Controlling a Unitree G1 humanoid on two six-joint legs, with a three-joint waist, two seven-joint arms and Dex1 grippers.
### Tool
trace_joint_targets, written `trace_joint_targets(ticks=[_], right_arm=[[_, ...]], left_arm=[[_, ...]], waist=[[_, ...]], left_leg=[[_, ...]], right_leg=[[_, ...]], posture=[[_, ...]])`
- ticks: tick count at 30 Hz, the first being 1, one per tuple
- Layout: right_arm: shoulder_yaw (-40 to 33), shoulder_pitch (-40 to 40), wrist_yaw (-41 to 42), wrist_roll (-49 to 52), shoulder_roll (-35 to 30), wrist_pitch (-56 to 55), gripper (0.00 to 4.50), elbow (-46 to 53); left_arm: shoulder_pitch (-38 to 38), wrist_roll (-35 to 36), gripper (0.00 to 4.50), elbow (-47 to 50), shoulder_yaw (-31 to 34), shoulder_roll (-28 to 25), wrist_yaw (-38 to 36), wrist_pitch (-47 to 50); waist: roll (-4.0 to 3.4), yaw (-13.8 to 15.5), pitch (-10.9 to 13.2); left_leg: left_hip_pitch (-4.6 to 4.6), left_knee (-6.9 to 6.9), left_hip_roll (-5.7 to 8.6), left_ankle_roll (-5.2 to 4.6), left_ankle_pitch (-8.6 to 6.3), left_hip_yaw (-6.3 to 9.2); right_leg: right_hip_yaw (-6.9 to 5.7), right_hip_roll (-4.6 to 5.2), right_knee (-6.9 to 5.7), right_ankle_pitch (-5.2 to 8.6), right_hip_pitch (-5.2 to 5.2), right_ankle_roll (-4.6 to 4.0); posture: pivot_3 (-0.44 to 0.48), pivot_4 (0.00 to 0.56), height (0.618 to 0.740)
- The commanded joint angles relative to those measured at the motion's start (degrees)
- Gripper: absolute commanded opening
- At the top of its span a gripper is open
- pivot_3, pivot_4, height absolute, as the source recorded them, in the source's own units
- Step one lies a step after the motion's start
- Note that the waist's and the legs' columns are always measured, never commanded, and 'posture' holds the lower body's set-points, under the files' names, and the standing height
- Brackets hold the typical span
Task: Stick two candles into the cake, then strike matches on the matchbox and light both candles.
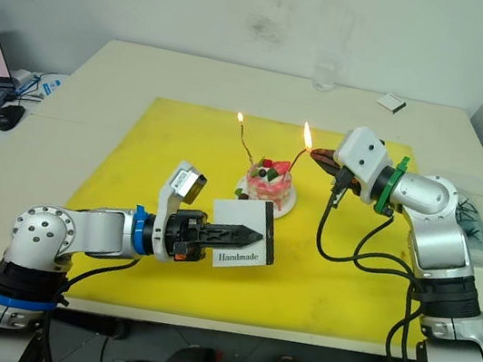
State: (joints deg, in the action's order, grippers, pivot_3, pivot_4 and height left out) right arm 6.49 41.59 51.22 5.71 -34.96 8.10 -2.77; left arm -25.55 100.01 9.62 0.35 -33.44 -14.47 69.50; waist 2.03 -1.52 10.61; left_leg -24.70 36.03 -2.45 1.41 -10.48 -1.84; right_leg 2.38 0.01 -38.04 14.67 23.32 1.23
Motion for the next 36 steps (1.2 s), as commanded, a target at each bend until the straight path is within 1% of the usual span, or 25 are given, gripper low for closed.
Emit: trace_joint_targets(ticks=[1, 14, 18, 21, 23, 25, 28, 32, 36], right_arm=[[-0.7, 0.2, 0.3, -0.1, -0.6, -0.9, 0.05, 1.1], [-1.4, -3.2, 0.1, -0.5, -2.4, -0.4, 0.05, 1.0], [-2.8, -4.5, -1.5, -0.3, -3.0, 1.7, 0.05, 1.1], [-7.4, -6.2, -7.6, 0.7, -2.5, 9.1, 0.05, 2.4], [-14.7, -6.6, -19.2, 0.1, -0.2, 18.2, 0.05, 2.9], [-20.6, -6.5, -28.4, -0.7, 1.8, 24.8, 0.05, 2.9], [-27.6, -5.6, -40.5, -2.1, 4.3, 30.0, 0.05, 1.0], [-32.9, -4.1, -50.4, -2.6, 6.5, 31.4, 0.05, -3.0], [-35.2, -2.9, -54.6, -1.1, 7.8, 30.1, 0.05, -6.8]], left_arm=[[-1.1, 0.5, 0.00, 1.7, -0.2, 0.4, -0.6, -0.5], [-2.3, 0.1, 0.00, 0.7, -0.4, 0.9, -0.4, -0.4], [-2.1, 0.0, 0.00, 0.9, -0.3, 0.9, -0.2, -0.4], [-1.7, 0.2, 0.00, 1.5, -0.1, 1.0, 0.0, -0.6], [-1.0, 0.2, 0.00, 2.1, 0.0, 1.1, 0.1, -1.0], [-0.5, 0.2, 0.00, 2.7, -0.1, 1.4, 0.4, -1.3], [0.1, 0.1, 0.00, 3.4, -0.3, 1.6, 0.4, -1.7], [0.1, -1.1, 0.00, 3.5, -0.7, 2.4, -0.1, -2.2], [-0.4, -2.0, 0.00, 3.5, -0.9, 3.3, -0.5, -2.4]], waist=[[0.00, 0.0, 0.0], [0.00, 0.0, 0.0], [0.00, 0.0, 0.0], [0.00, 0.0, 0.0], [0.00, 0.0, 0.0], [0.00, 0.1, 0.0], [-0.01, 0.1, 0.0], [-0.04, 0.0, 0.0], [-0.05, -0.2, 0.0]], left_leg=[[0.00, 0.00, 0.00, 0.00, 0.00, 0.00], [0.00, 0.00, 0.00, 0.00, 0.00, 0.00], [0.00, 0.00, 0.00, 0.00, 0.00, 0.01], [0.00, 0.00, 0.00, 0.00, 0.00, 0.00], [-0.01, 0.01, 0.01, 0.00, 0.00, 0.00], [-0.02, 0.02, 0.01, 0.01, 0.00, -0.02], [-0.04, 0.01, 0.02, 0.01, 0.00, 0.00], [-0.04, 0.01, 0.03, 0.01, 0.00, -0.01], [-0.03, 0.01, 0.07, -0.01, 0.00, -0.08]], right_leg=[[0.00, 0.00, 0.00, 0.00, 0.00, 0.00], [0.00, -0.01, 0.00, 0.00, 0.00, 0.00], [-0.01, -0.02, 0.00, 0.00, 0.00, 0.00], [0.01, -0.01, 0.00, 0.00, 0.00, 0.00], [0.02, 0.00, 0.00, 0.00, 0.00, 0.00], [0.04, 0.02, -0.04, -0.01, 0.02, 0.00], [0.05, 0.04, -0.03, -0.03, 0.03, -0.07], [0.08, 0.00, -0.03, -0.02, 0.04, -0.05], [0.12, -0.01, -0.02, -0.01, 0.05, 0.00]], posture=[[0.000, 0.150, 0.740], [0.000, 0.150, 0.740], [0.000, 0.150, 0.740], [0.000, 0.150, 0.740], [0.000, 0.150, 0.740], [0.000, 0.150, 0.740], [0.000, 0.150, 0.740], [0.000, 0.150, 0.740], [0.000, 0.150, 0.740]])
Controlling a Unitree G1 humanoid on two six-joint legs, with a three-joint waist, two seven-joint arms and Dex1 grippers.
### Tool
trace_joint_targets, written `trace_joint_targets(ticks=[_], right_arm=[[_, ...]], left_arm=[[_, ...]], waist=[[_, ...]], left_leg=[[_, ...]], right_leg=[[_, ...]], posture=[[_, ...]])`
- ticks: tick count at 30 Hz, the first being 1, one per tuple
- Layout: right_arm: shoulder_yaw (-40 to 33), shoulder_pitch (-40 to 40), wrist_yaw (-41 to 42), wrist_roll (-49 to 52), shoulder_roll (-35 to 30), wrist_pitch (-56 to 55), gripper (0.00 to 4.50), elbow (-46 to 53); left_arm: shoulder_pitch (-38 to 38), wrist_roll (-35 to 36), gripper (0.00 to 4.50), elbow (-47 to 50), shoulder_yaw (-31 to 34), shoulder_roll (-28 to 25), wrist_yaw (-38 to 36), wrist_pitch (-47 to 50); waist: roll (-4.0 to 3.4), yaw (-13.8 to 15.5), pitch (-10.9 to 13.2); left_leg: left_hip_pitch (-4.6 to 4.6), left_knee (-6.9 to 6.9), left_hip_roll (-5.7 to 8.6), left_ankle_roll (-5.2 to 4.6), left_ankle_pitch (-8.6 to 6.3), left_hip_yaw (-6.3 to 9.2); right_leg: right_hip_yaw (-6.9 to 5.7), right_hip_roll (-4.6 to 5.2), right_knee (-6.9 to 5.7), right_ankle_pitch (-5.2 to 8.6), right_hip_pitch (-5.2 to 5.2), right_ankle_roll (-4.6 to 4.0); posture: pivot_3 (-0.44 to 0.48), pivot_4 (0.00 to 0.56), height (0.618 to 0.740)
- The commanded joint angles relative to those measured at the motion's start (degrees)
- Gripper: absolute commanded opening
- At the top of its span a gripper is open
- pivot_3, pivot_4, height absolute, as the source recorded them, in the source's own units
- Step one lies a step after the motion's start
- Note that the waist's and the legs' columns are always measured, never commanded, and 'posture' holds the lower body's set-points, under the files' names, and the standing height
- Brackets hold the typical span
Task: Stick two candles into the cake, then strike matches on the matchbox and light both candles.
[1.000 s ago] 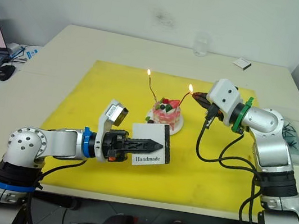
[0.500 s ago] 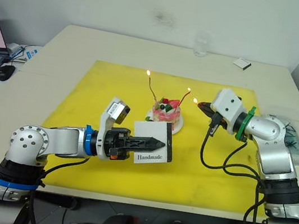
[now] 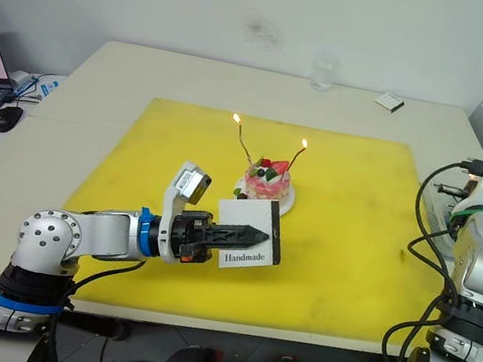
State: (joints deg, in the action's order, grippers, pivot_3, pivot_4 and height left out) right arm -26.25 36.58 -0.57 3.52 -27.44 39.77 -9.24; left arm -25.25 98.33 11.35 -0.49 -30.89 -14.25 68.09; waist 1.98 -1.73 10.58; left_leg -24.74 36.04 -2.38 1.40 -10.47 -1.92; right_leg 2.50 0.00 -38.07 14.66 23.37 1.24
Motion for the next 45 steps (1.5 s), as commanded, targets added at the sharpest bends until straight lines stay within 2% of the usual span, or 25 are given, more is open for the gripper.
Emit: trace_joint_targets(ticks=[1, 5, 13, 14, 15, 18, 21, 23, 26, 28, 33, 41, 45], right_arm=[[-2.7, 2.1, -3.4, 1.2, 0.3, -2.2, 0.05, -0.9], [-4.5, 1.9, -4.6, 2.7, 0.0, -4.7, 0.96, -1.7], [-4.4, 0.6, -5.2, 3.4, -1.1, -7.2, 3.98, 1.0], [-3.6, 0.4, -4.1, 3.3, -1.7, -8.0, 4.31, 1.8], [-2.8, 0.2, -2.8, 3.3, -2.1, -8.8, 4.45, 2.7], [1.8, -0.6, 8.1, 8.5, -2.0, -9.3, 4.45, 7.3], [4.8, -3.8, 21.6, 19.2, -2.0, -4.3, 4.45, 15.8], [8.7, -8.2, 33.7, 27.1, -5.8, 0.6, 4.45, 23.1], [14.4, -16.7, 53.0, 36.2, -15.7, 4.2, 4.45, 33.8], [16.7, -19.5, 58.7, 36.3, -19.6, 1.8, 4.45, 35.9], [21.8, -21.3, 66.4, 33.8, -22.9, -4.6, 4.45, 36.4], [24.5, -20.3, 62.9, 28.8, -18.9, -10.1, 4.45, 34.1], [24.0, -20.9, 61.5, 29.1, -18.6, -9.8, 4.45, 34.6]], left_arm=[[-0.7, -0.5, 0.00, 1.7, 0.0, 0.8, -0.8, -1.0], [0.4, -0.1, 0.00, 2.6, 0.5, 0.7, -0.6, -1.0], [3.5, 1.4, 0.00, 5.9, -0.2, 1.1, 1.3, -2.4], [3.9, 1.5, 0.00, 6.4, -0.3, 0.9, 1.4, -2.4], [4.4, 1.4, 0.00, 6.8, -0.3, 0.6, 1.3, -2.4], [5.8, 1.2, 0.00, 7.8, -0.2, -0.8, 0.8, -2.0], [7.5, 0.6, 0.00, 8.0, -0.4, -2.7, 0.3, -1.3], [8.4, -0.9, 0.00, 7.2, -0.9, -3.3, 0.8, -1.2], [8.1, -2.0, 0.00, 4.2, -1.8, -2.5, 3.1, -1.5], [6.9, -3.9, 0.00, 2.0, -2.5, -2.0, 3.5, -1.2], [2.7, -10.0, 0.00, -4.6, -5.5, -0.6, 3.4, 2.2], [-3.9, -16.1, 0.00, -13.2, -5.0, 3.8, 2.0, 6.5], [-6.0, -19.0, 0.00, -15.3, -4.4, 4.3, 0.0, 9.0]], waist=[[-0.01, 0.0, 0.0], [-0.03, 0.0, 0.0], [-0.04, 0.0, 0.0], [-0.04, 0.0, 0.0], [-0.05, 0.0, 0.0], [-0.07, -0.2, 0.0], [-0.10, -0.2, 0.0], [-0.12, -0.1, 0.0], [-0.23, 1.0, 0.0], [-0.22, 1.2, 0.0], [-0.21, 1.2, 0.0], [-0.21, 1.3, 0.0], [-0.21, 1.4, 0.0]], left_leg=[[0.00, 0.00, 0.00, 0.00, 0.00, 0.00], [-0.02, -0.02, 0.00, -0.01, 0.00, 0.03], [-0.02, -0.02, -0.02, -0.01, 0.00, 0.05], [-0.02, -0.02, -0.02, -0.01, 0.00, 0.05], [-0.02, -0.02, -0.02, -0.01, 0.00, 0.04], [-0.02, -0.02, -0.03, -0.01, 0.00, 0.02], [0.00, -0.04, -0.19, -0.01, -0.01, 0.04], [-0.01, -0.06, -0.26, -0.01, -0.01, 0.11], [-0.06, -0.10, -0.23, -0.01, -0.01, 0.15], [-0.07, -0.09, -0.18, -0.01, -0.02, 0.21], [0.01, 0.11, -0.06, -0.03, 0.00, 0.06], [-0.01, 0.05, -0.03, -0.05, 0.02, 0.12], [-0.06, -0.01, -0.02, -0.04, 0.00, 0.17]], right_leg=[[0.00, 0.00, 0.01, 0.00, 0.00, 0.01], [-0.02, -0.03, 0.01, 0.00, 0.00, 0.02], [-0.02, -0.04, 0.02, 0.01, 0.00, 0.02], [-0.02, -0.04, 0.02, 0.01, 0.00, 0.02], [-0.02, -0.04, 0.02, 0.01, 0.00, 0.02], [0.00, -0.04, 0.03, 0.01, 0.01, 0.02], [-0.01, -0.19, 0.02, 0.01, 0.01, 0.02], [-0.03, -0.26, 0.00, 0.02, 0.00, 0.00], [-0.15, -0.18, 0.03, 0.11, -0.02, -0.08], [-0.15, -0.06, 0.06, 0.19, -0.03, -0.04], [-0.09, -0.02, 0.09, 0.24, -0.09, -0.22], [-0.14, -0.03, 0.06, 0.21, -0.06, -0.24], [-0.19, -0.04, 0.09, 0.07, -0.03, 0.09]], posture=[[0.000, 0.150, 0.740], [0.000, 0.150, 0.740], [0.000, 0.150, 0.740], [0.000, 0.150, 0.740], [0.000, 0.150, 0.740], [0.000, 0.150, 0.740], [0.000, 0.150, 0.740], [0.000, 0.150, 0.740], [0.000, 0.150, 0.740], [0.000, 0.150, 0.740], [0.000, 0.150, 0.740], [0.000, 0.150, 0.740], [0.000, 0.150, 0.740]])
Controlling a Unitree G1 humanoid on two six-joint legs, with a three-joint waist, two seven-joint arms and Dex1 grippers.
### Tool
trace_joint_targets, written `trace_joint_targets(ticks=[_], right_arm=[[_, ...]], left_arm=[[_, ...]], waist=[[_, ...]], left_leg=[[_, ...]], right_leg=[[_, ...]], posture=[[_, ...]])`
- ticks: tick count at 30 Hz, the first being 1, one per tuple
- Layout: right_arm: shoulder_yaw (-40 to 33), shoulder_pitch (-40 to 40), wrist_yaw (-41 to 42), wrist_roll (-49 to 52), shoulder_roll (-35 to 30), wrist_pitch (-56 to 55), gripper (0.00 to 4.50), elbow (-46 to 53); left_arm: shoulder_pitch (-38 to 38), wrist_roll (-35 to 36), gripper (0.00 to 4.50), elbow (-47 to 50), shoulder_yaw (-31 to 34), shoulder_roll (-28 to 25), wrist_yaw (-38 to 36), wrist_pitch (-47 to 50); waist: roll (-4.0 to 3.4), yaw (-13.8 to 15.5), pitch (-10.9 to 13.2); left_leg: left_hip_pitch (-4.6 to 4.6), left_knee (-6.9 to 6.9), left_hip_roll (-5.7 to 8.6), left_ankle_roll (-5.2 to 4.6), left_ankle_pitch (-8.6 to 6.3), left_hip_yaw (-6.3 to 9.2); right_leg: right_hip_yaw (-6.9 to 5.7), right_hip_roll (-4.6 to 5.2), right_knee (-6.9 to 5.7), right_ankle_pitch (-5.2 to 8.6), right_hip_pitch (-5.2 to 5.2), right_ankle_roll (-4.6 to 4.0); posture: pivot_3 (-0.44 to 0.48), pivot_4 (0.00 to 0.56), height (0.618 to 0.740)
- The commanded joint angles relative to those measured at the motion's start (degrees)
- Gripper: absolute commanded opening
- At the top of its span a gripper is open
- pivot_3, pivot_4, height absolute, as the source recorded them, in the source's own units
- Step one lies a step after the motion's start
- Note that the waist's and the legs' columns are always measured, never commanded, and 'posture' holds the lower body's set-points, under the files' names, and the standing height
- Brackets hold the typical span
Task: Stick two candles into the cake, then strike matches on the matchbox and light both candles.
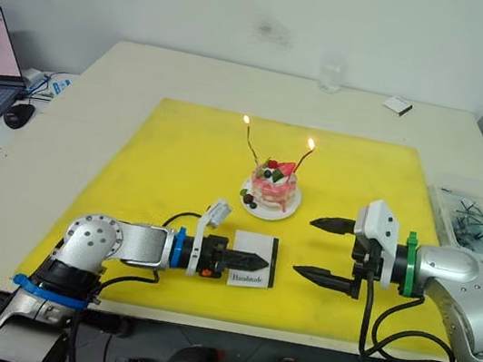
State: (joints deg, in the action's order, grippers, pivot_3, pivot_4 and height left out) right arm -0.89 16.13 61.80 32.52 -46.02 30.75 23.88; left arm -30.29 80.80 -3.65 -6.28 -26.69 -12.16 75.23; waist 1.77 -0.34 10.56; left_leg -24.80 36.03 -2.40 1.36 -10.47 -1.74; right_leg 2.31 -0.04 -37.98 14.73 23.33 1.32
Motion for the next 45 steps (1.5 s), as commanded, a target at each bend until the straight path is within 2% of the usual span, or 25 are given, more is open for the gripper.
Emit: trace_joint_targets(ticks=[1, 7, 15, 16, 21, 24, 27, 29, 32, 35, 37, 41, 45], right_arm=[[-1.3, -0.6, -1.0, 0.0, 0.0, -0.9, 4.45, 1.5], [-1.7, -2.0, -2.1, 0.4, -0.2, -0.9, 4.50, 2.0], [-1.3, -2.0, -1.2, 0.5, -0.2, -1.5, 4.50, 0.4], [-1.0, -1.5, -1.2, 0.4, 0.0, -1.6, 4.50, -0.1], [0.1, 0.5, -0.2, -0.3, 0.7, -2.6, 4.50, -2.8], [-0.2, 0.5, 0.8, -0.6, 0.1, -3.3, 4.50, -3.9], [-1.0, 0.0, 1.2, -1.1, -0.3, -4.0, 4.50, -4.6], [-2.9, -2.1, 1.4, -2.0, -1.4, -5.4, 4.50, -5.5], [-6.2, -4.2, -0.5, -2.9, -1.7, -6.5, 4.50, -8.6], [-8.3, -4.3, -4.4, -3.1, 0.0, -5.9, 4.50, -11.3], [-9.3, -3.9, -6.6, -3.4, 1.3, -5.8, 4.50, -12.8], [-10.5, -3.8, -8.5, -3.7, 2.6, -6.5, 4.50, -15.2], [-10.9, -4.9, -6.3, -4.3, 1.7, -8.8, 4.50, -17.6]], left_arm=[[-1.0, -2.3, 0.00, -0.5, 1.4, 0.0, -2.3, 2.5], [-2.1, -7.1, 1.76, -0.5, 2.4, -0.3, -6.1, 3.8], [-2.1, -9.8, 4.32, 2.0, 7.9, -6.8, -10.2, 6.5], [-2.0, -9.7, 4.44, 2.5, 8.7, -7.2, -10.2, 6.8], [0.1, -9.9, 4.44, 5.8, 12.7, -9.5, -9.4, 8.5], [2.5, -11.6, 4.44, 9.6, 15.2, -12.8, -10.7, 6.7], [5.0, -15.9, 4.44, 14.9, 15.4, -15.7, -14.9, 0.3], [8.3, -23.3, 4.44, 19.3, 16.5, -18.1, -17.4, -10.0], [12.6, -34.8, 4.44, 20.1, 18.3, -20.1, -18.3, -24.3], [16.2, -43.4, 4.44, 17.7, 19.2, -19.1, -17.9, -35.5], [17.6, -48.1, 4.44, 16.5, 20.1, -17.1, -15.2, -41.1], [19.9, -52.6, 4.44, 14.9, 20.4, -14.9, -15.6, -47.1], [20.4, -53.0, 4.44, 13.3, 20.7, -13.8, -17.2, -47.4]], waist=[[0.00, 0.0, 0.0], [0.00, -0.1, 0.0], [0.00, -0.6, 0.0], [0.00, -0.6, 0.0], [0.00, -1.1, 0.0], [0.00, -1.2, 0.0], [0.00, -1.2, 0.0], [0.00, -1.1, 0.0], [0.00, -1.0, 0.0], [0.00, -1.0, 0.0], [0.00, -1.0, 0.0], [0.00, -1.0, 0.0], [0.00, -1.0, 0.0]], left_leg=[[0.00, -0.01, 0.00, 0.00, 0.00, -0.01], [0.02, 0.03, -0.02, 0.01, 0.00, 0.00], [0.04, 0.03, -0.06, 0.00, 0.01, -0.01], [0.04, 0.04, -0.06, 0.01, 0.01, -0.01], [0.04, 0.04, -0.06, 0.01, 0.00, -0.03], [0.03, 0.01, -0.06, 0.01, 0.00, -0.02], [0.03, -0.03, -0.09, 0.01, 0.00, -0.03], [0.03, -0.03, -0.09, 0.02, 0.00, -0.03], [0.03, -0.04, -0.07, 0.02, -0.01, -0.06], [0.04, -0.03, -0.04, 0.02, -0.01, -0.15], [0.04, -0.01, -0.06, 0.02, -0.01, -0.17], [0.03, -0.01, -0.07, 0.01, -0.01, -0.17], [0.01, -0.03, -0.07, 0.01, -0.01, -0.15]], right_leg=[[0.00, 0.00, 0.00, 0.01, 0.00, 0.00], [0.00, 0.00, -0.05, 0.00, 0.00, 0.00], [0.00, 0.00, -0.06, -0.01, 0.00, -0.03], [-0.01, 0.00, -0.06, -0.01, 0.00, -0.02], [0.02, 0.00, -0.05, -0.01, 0.00, -0.02], [0.01, 0.01, -0.05, -0.01, 0.00, -0.01], [0.02, 0.05, -0.05, 0.00, 0.04, -0.02], [0.04, 0.15, -0.03, 0.01, 0.04, -0.06], [0.09, 0.35, 0.02, 0.20, 0.03, -0.38], [0.17, 0.43, 0.02, 0.20, 0.03, -0.42], [0.18, 0.46, 0.04, 0.15, 0.03, -0.49], [0.18, 0.47, 0.02, 0.15, 0.03, -0.47], [0.11, 0.42, 0.02, 0.09, 0.04, -0.36]], posture=[[0.000, 0.150, 0.740], [0.000, 0.150, 0.740], [0.000, 0.150, 0.740], [0.000, 0.150, 0.740], [0.000, 0.150, 0.740], [0.000, 0.150, 0.740], [0.000, 0.150, 0.740], [0.000, 0.150, 0.740], [0.000, 0.150, 0.740], [0.000, 0.150, 0.740], [0.000, 0.150, 0.740], [0.000, 0.150, 0.740], [0.000, 0.150, 0.740]])
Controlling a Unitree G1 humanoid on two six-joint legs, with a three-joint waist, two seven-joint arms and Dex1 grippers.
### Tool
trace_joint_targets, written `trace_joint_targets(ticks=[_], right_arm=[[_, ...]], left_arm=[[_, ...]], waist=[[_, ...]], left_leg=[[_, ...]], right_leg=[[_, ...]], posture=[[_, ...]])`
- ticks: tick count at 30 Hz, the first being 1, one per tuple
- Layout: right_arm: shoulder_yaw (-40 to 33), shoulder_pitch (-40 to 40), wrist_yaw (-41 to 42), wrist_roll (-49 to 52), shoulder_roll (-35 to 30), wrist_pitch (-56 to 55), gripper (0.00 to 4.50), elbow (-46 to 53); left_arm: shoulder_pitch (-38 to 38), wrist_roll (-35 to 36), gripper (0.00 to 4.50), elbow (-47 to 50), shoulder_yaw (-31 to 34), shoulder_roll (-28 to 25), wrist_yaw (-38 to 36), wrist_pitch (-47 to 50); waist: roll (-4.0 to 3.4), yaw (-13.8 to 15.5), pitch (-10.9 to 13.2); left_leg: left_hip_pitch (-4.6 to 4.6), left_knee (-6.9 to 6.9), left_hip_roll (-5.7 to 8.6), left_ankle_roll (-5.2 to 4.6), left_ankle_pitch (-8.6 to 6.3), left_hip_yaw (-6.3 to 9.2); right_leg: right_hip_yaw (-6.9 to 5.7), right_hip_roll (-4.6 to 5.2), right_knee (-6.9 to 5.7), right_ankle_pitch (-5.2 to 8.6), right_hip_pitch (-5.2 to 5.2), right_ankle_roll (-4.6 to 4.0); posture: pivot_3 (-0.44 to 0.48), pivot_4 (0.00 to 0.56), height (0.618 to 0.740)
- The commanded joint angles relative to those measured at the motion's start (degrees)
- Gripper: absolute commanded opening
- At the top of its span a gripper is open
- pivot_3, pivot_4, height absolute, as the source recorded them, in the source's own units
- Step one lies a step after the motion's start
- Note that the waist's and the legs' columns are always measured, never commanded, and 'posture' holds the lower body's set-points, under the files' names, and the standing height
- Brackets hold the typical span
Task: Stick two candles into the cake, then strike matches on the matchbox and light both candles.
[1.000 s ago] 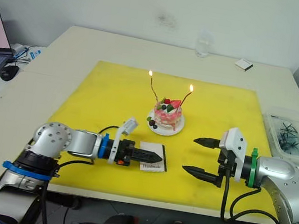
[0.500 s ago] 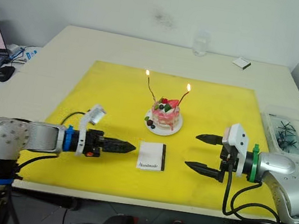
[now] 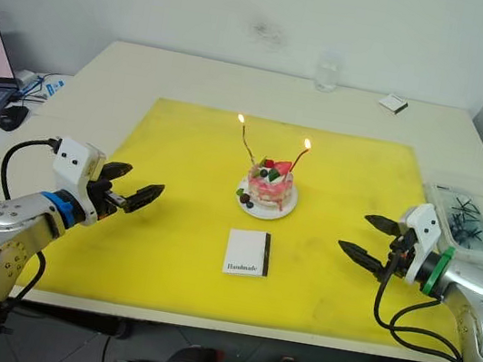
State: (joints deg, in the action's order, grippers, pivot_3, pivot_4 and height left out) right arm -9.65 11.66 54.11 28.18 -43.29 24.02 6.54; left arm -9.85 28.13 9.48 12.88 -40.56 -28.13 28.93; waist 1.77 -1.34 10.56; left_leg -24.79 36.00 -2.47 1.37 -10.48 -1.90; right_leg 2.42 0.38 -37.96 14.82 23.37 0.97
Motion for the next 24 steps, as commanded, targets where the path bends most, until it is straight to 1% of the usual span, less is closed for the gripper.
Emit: trace_joint_targets(ticks=[1, 2, 4, 6, 8, 9, 10, 11, 14, 18, 21, 24], right_arm=[[-2.3, -0.5, 1.9, 0.2, -1.2, -2.1, 4.50, -0.5], [-2.5, -0.5, 2.7, 0.9, -1.5, -1.6, 4.50, -0.3], [-2.9, -1.6, 6.4, 4.0, -4.0, 1.9, 4.50, 1.9], [-3.9, -2.6, 10.6, 7.9, -8.0, 6.8, 4.50, 4.5], [-4.6, -2.8, 12.9, 10.9, -11.2, 10.8, 4.50, 6.2], [-5.1, -2.4, 13.4, 12.7, -12.5, 13.1, 4.50, 6.8], [-5.5, -1.7, 13.5, 14.1, -13.3, 14.9, 4.50, 7.0], [-5.7, -1.1, 13.6, 15.3, -14.0, 16.6, 4.50, 6.9], [-5.7, 0.3, 14.1, 15.9, -15.0, 18.1, 4.50, 6.2], [-5.9, 2.2, 14.3, 16.2, -15.8, 19.8, 4.50, 5.5], [-6.3, 5.9, 13.4, 17.1, -15.3, 21.5, 4.50, 2.9], [-5.6, 7.8, 13.9, 15.7, -15.6, 20.6, 4.50, 1.0]], left_arm=[[0.1, 0.4, 4.44, 0.4, 1.4, 0.0, -2.4, -0.3], [0.5, 1.5, 4.44, 1.1, 1.1, -0.5, -4.3, 0.7], [1.6, 5.5, 4.44, 3.9, 0.9, -3.3, -10.2, 4.8], [2.3, 10.5, 4.44, 6.5, 2.0, -7.4, -17.0, 9.7], [2.3, 14.3, 4.44, 7.7, 3.3, -11.2, -21.8, 13.3], [1.8, 15.5, 4.44, 7.6, 3.9, -13.0, -23.6, 14.7], [1.1, 15.9, 4.44, 7.2, 4.0, -14.4, -25.0, 15.2], [0.3, 15.4, 4.44, 6.5, 3.8, -15.5, -26.2, 14.7], [-2.4, 13.9, 4.44, 4.5, 2.9, -16.8, -27.5, 13.9], [-6.3, 12.1, 4.44, 2.1, 2.1, -16.9, -28.5, 12.7], [-9.1, 10.5, 4.44, -0.1, 1.3, -17.1, -29.7, 11.8], [-11.1, 8.8, 4.44, -1.9, 0.3, -17.1, -30.8, 10.8]], waist=[[0.00, 0.0, 0.0], [0.00, -0.1, 0.0], [0.00, -0.2, 0.0], [0.00, -0.2, 0.0], [0.00, -0.2, 0.0], [-0.01, -0.2, 0.0], [-0.01, -0.2, 0.0], [-0.01, -0.2, 0.0], [-0.01, -0.2, 0.0], [-0.01, -0.2, 0.0], [-0.01, -0.2, 0.0], [-0.01, -0.2, 0.0]], left_leg=[[0.00, 0.00, 0.00, 0.00, 0.00, 0.00], [0.01, 0.00, -0.02, 0.00, 0.00, -0.01], [0.01, 0.00, -0.04, 0.00, 0.00, -0.03], [0.00, -0.01, -0.06, 0.00, 0.00, -0.04], [0.00, -0.03, -0.09, 0.00, 0.00, -0.02], [0.00, -0.02, -0.11, 0.00, 0.00, -0.01], [0.01, -0.02, -0.14, 0.00, 0.00, -0.01], [0.06, -0.02, -0.15, 0.00, 0.00, 0.01], [0.09, 0.03, -0.18, 0.00, 0.00, 0.01], [0.06, 0.02, -0.14, 0.00, 0.00, -0.11], [0.00, 0.01, -0.13, 0.00, 0.00, -0.15], [-0.01, -0.02, -0.13, -0.01, 0.00, -0.14]], right_leg=[[-0.02, -0.02, -0.01, -0.08, 0.00, 0.15], [-0.05, -0.08, -0.01, -0.13, 0.00, 0.23], [-0.05, -0.12, -0.02, -0.14, 0.01, 0.24], [-0.05, -0.13, -0.02, -0.13, 0.04, 0.24], [-0.06, -0.12, -0.03, -0.13, 0.08, 0.22], [-0.08, -0.12, -0.05, -0.11, 0.07, 0.19], [-0.08, -0.12, -0.07, 0.06, 0.08, -0.11], [-0.08, -0.12, -0.06, 0.07, 0.06, -0.13], [-0.09, -0.12, -0.07, 0.05, 0.04, -0.18], [-0.07, -0.11, -0.03, 0.05, 0.07, -0.17], [-0.07, -0.18, -0.02, 0.04, 0.13, -0.13], [-0.10, -0.24, -0.02, 0.01, 0.16, -0.07]], posture=[[0.000, 0.150, 0.740], [0.000, 0.150, 0.740], [0.000, 0.150, 0.740], [0.000, 0.150, 0.740], [0.000, 0.150, 0.740], [0.000, 0.150, 0.740], [0.000, 0.150, 0.740], [0.000, 0.150, 0.740], [0.000, 0.150, 0.740], [0.000, 0.150, 0.740], [0.000, 0.150, 0.740], [0.000, 0.150, 0.740]])
